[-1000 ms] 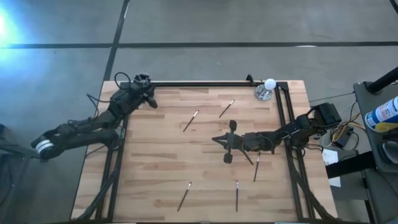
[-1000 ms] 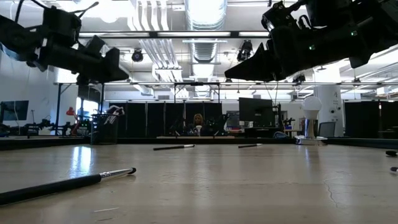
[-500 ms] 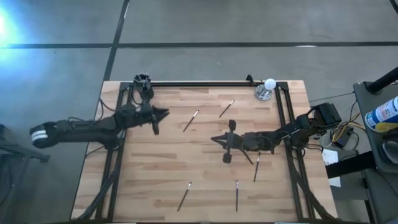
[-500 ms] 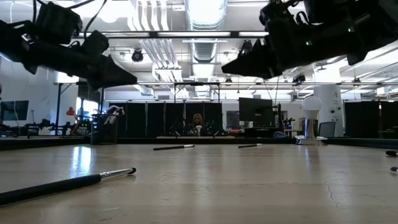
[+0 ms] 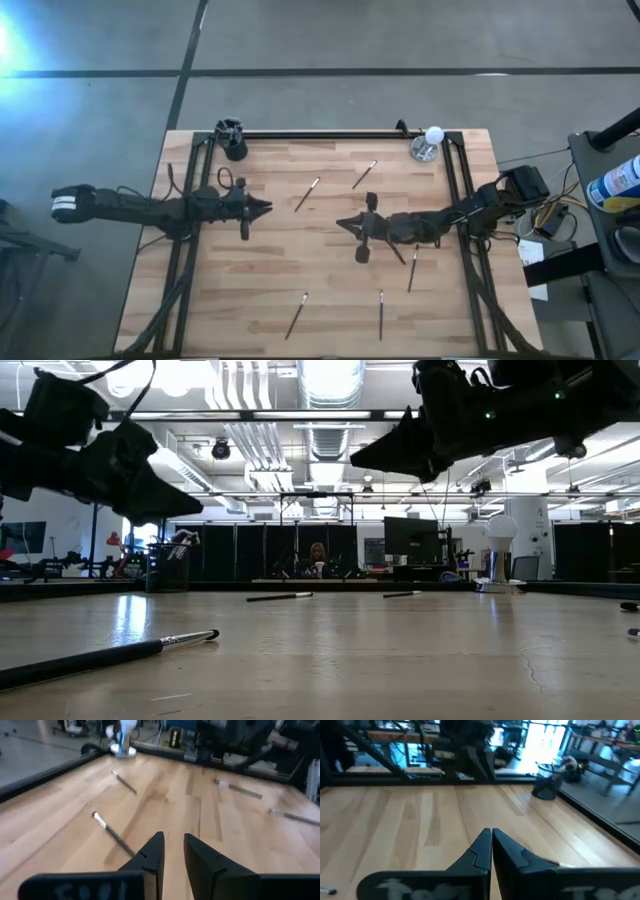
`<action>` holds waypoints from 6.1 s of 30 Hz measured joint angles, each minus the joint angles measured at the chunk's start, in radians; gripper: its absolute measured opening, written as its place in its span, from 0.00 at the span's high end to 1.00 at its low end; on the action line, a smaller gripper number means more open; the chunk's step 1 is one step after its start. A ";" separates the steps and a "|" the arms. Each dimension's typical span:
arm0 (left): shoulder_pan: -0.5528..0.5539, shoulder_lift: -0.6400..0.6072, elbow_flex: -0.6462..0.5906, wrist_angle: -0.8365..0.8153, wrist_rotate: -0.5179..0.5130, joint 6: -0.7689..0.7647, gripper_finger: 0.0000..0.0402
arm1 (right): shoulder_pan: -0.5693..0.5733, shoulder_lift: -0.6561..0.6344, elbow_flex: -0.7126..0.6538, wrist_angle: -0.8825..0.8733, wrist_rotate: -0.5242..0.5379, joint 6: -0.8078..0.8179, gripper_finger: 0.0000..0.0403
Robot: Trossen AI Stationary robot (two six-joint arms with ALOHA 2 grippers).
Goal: Pick & Place Makeup Supplies
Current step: Put the makeup brush into the makeup holder
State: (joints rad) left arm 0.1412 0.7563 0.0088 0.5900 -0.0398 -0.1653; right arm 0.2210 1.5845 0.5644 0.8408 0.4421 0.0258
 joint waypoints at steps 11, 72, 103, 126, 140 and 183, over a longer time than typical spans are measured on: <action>-0.055 0.026 -0.001 0.032 -0.051 0.003 0.99 | 0.142 -0.108 0.025 -0.391 0.265 0.161 0.98; -0.085 0.213 0.022 0.143 -0.086 0.008 1.00 | 0.523 0.160 0.530 -1.565 -0.187 1.733 0.73; -0.084 0.217 0.046 0.134 -0.120 -0.073 0.99 | 0.422 0.350 0.629 -1.567 -0.350 1.439 0.89; -0.094 0.218 0.085 0.265 -0.157 -0.116 0.66 | 0.388 0.344 0.578 -1.332 -0.096 0.974 0.95; -0.153 0.237 0.085 0.378 -0.112 -0.098 0.66 | 0.312 0.313 0.400 -0.790 0.024 0.699 0.95; -0.401 0.729 0.339 0.744 -0.022 0.067 0.66 | 0.218 0.298 0.361 0.141 0.283 -0.030 0.95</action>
State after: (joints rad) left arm -0.2601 1.4851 0.3474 1.3339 -0.0616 -0.0986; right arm 0.4393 1.8820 0.9257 0.9816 0.7250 -0.0046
